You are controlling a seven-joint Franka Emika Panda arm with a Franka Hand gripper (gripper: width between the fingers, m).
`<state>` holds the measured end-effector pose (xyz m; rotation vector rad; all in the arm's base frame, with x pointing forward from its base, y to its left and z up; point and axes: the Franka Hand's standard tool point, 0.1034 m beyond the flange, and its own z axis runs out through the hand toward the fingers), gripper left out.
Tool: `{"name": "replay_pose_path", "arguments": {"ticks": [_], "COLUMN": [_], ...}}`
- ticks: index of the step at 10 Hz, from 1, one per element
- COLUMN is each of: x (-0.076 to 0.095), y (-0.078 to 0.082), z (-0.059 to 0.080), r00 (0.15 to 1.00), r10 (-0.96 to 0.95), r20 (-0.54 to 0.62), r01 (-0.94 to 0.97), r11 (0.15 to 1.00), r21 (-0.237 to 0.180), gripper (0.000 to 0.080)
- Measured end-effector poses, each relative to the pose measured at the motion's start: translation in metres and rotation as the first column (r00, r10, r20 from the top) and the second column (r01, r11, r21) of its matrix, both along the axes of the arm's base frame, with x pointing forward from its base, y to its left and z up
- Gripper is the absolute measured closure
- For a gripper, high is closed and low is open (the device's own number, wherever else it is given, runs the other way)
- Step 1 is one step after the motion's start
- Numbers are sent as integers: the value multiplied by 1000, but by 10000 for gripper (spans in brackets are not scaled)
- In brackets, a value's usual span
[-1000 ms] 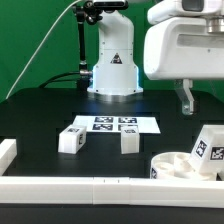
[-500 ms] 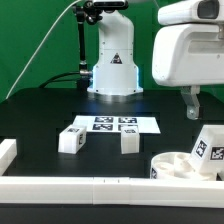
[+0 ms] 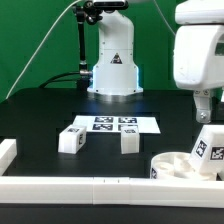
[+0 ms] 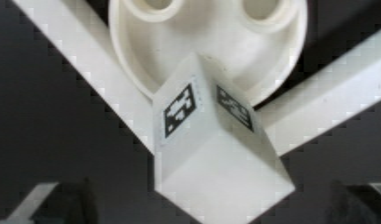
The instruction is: Assemble stool
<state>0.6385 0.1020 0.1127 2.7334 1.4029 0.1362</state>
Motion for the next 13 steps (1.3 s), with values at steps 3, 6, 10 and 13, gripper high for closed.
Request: {"name": "replay_pose_path", "arguments": {"ticks": [3, 6, 10, 13], "x": [2, 3, 2, 2], "y": [-3, 3, -2, -8], "z": [-1, -10, -24, -25], "r00": [966, 820, 698, 705], "r10": [257, 571, 708, 701], "r20": [2, -47, -105, -107], "r01": [-256, -572, -716, -709], "r11": [966, 812, 686, 694], "r21": [-42, -113, -129, -128], "gripper": [151, 151, 151, 279]}}
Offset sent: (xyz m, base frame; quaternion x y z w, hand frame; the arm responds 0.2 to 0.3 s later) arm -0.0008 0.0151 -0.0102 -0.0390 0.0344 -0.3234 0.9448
